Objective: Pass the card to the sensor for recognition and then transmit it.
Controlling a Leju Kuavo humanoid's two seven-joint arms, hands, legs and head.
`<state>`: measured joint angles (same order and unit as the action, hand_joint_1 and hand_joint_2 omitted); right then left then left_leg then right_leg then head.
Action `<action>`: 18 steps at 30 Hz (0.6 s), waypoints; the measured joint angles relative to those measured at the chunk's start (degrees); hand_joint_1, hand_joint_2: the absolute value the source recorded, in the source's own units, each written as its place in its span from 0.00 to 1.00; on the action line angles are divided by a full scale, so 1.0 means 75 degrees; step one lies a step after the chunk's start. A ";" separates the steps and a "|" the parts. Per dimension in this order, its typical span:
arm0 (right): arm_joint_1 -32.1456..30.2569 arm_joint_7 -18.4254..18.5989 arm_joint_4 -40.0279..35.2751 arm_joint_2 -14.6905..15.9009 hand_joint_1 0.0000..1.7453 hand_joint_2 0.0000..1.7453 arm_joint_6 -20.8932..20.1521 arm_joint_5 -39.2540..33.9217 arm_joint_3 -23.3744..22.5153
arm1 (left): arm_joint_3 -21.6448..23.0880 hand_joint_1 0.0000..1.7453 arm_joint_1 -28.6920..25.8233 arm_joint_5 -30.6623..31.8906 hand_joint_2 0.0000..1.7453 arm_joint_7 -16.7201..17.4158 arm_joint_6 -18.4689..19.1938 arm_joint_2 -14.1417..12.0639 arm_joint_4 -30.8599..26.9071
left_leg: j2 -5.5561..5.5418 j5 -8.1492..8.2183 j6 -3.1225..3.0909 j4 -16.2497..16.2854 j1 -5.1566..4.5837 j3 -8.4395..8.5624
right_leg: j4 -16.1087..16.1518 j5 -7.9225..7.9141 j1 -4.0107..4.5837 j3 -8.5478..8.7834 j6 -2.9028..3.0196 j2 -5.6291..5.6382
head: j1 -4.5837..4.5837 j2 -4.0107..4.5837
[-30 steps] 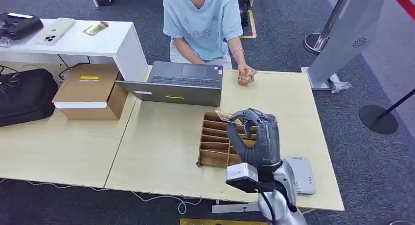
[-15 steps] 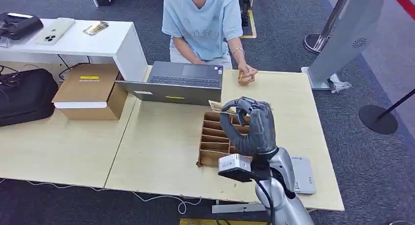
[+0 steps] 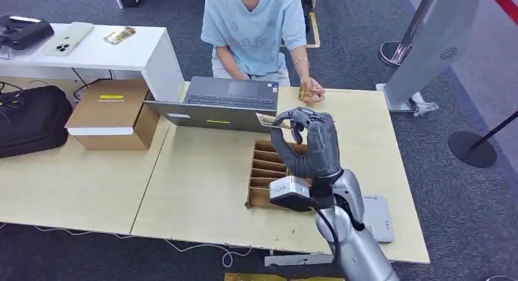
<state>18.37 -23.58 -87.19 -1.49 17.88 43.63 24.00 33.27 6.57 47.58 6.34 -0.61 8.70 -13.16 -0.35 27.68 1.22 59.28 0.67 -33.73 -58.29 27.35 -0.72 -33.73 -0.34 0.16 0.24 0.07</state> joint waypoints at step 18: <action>0.1901 -0.0274 0.1989 -0.0111 1.00 1.00 -0.1031 -0.1631 -0.0207 | -0.0117 0.00 0.0168 0.0172 0.00 0.0000 0.0160 0.0108 0.0000 | 0.0000 -0.0012 -0.0001 0.0002 -0.0001 0.0000 | -0.0006 -0.0010 -0.0001 0.0001 0.0003 0.0001 | 0.0003 0.0000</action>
<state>32.62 -25.64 -72.27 -2.32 10.14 31.39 22.45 32.39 7.83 48.87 6.34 0.59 9.51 -13.16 -0.35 27.59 1.21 59.30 0.66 -33.73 -58.34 27.27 -0.73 -33.73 -0.32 0.17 0.26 0.07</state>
